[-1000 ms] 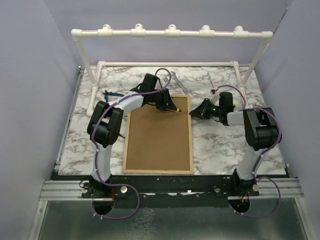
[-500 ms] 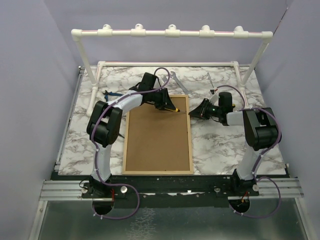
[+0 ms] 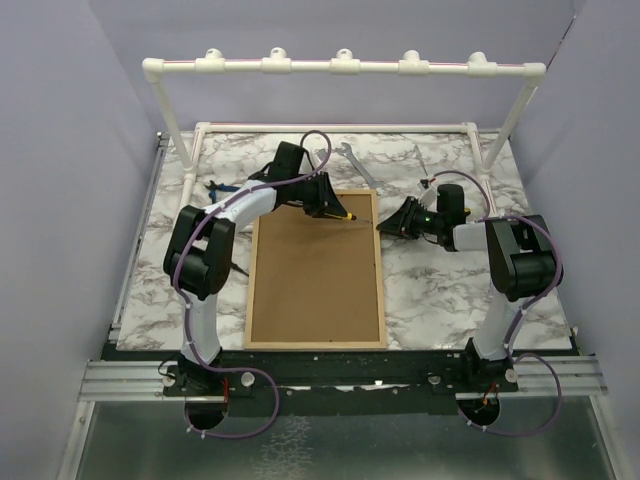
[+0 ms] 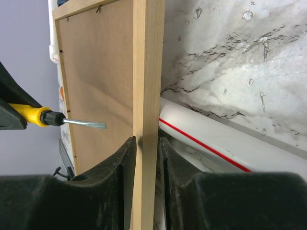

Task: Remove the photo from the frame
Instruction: Release the photo frame item from the photo frame.

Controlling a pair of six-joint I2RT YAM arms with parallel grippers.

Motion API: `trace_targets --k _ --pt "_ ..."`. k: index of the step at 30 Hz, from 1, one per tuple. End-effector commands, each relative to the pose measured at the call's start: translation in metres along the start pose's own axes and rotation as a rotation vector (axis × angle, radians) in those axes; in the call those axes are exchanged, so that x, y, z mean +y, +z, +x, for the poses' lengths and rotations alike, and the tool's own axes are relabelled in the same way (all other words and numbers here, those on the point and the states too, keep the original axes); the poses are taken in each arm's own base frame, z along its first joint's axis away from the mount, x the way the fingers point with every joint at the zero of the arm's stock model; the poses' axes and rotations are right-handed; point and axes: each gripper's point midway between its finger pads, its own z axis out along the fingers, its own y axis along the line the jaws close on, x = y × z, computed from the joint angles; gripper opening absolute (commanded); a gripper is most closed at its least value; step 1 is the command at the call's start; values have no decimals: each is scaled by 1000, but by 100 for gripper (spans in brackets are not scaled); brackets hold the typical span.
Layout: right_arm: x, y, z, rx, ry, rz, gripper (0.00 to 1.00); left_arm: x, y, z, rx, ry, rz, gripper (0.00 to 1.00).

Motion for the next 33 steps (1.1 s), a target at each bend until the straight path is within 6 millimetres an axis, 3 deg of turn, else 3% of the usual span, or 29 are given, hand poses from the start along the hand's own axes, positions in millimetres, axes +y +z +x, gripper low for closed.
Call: trace_targets --k 1,8,16,33 --pt "4 0 -2 4 -15 -23 30 -1 -7 -1 -19 3 3 0" --pt "7 3 -3 15 -7 -40 24 11 0 -8 -41 -7 -41 0" --pt "7 4 -2 18 -2 -49 24 18 14 -9 -38 -11 -65 0" --pt "7 6 1 30 12 -64 21 9 30 -7 -20 -15 -43 0"
